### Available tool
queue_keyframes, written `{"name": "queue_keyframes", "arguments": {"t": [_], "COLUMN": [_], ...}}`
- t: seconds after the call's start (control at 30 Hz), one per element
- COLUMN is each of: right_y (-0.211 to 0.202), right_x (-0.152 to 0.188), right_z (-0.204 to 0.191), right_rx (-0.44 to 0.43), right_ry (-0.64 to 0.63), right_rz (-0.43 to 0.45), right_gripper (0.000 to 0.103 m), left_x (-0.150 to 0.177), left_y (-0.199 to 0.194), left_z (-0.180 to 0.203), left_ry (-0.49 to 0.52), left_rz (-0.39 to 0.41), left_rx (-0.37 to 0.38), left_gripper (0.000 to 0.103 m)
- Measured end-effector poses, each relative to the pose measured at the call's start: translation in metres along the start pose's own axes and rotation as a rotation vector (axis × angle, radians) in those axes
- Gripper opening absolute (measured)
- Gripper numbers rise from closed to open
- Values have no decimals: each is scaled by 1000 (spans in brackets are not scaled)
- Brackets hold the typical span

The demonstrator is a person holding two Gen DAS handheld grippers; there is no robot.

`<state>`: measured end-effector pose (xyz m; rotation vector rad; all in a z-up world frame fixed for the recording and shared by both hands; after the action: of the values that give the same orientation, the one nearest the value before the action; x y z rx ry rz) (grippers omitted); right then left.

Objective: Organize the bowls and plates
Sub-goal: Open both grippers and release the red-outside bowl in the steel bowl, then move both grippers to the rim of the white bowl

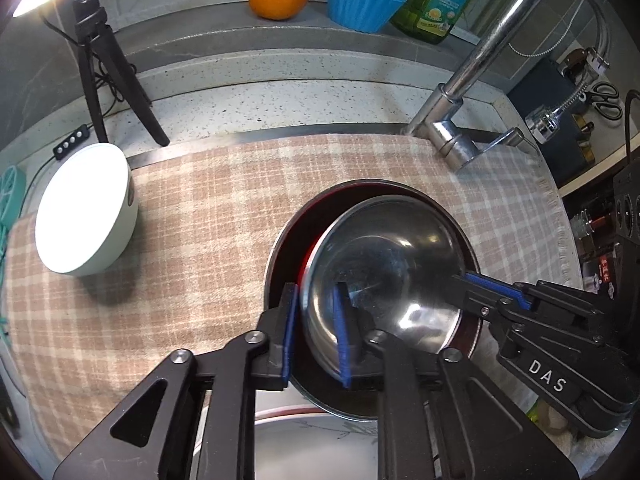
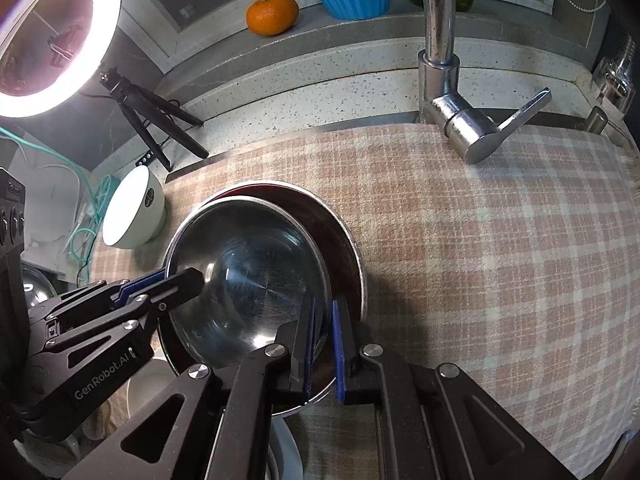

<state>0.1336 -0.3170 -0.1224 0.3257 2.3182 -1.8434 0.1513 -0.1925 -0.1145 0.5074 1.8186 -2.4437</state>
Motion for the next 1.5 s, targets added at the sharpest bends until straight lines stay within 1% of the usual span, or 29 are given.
{"name": "queue_keyframes", "arguments": {"t": [0.1,0.2,0.23,0.3,0.57,0.7,0.83,0.97,1.1,1.17,1.23,1.4,1.5], "right_y": [1,0,0,0,-7,-17,-32,-45,-59,-63,-67,-68,-64], "right_x": [0,0,0,1,5,8,10,9,6,3,0,-8,-11], "right_z": [-1,0,1,1,-4,-3,-6,-13,-26,-35,-46,-72,-87], "right_rx": [8,11,8,2,9,16,46,37,-3,-20,-37,-75,-97], "right_ry": [-3,0,3,5,-15,-11,-22,-28,-33,-42,-55,-84,-91], "right_rz": [-3,-4,-5,-11,-8,10,54,94,140,160,183,205,210], "right_gripper": [10,10,12,14,14,14,14,14,14,18,19,20,20], "left_x": [0,0,0,0,0,-1,-2,-3,-2,-1,3,11,15], "left_y": [-1,-3,-4,-5,-13,-24,-38,-52,-68,-74,-82,-94,-98], "left_z": [2,1,0,0,-7,-14,-26,-47,-69,-81,-95,-129,-146], "left_ry": [10,8,4,0,-21,-36,-50,-95,-133,-155,-179,-231,-253], "left_rz": [4,6,7,6,17,40,70,96,131,143,162,180,188], "left_rx": [-11,1,5,14,39,57,68,81,80,78,71,57,31], "left_gripper": [18,18,18,18,18,18,18,17,17,17,17,17,17]}}
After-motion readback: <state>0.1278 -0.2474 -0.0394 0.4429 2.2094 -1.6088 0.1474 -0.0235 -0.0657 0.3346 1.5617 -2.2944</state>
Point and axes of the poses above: each gripper's, at about its wrist camera, not at the fingertips, and y roughly the way its jaws point, z to its right, x to its underside, the point moved 1 cm from there along y, roughly the way its jaws point, and after that the axes turned 7 degrees about -y, right-handed, at the moved point
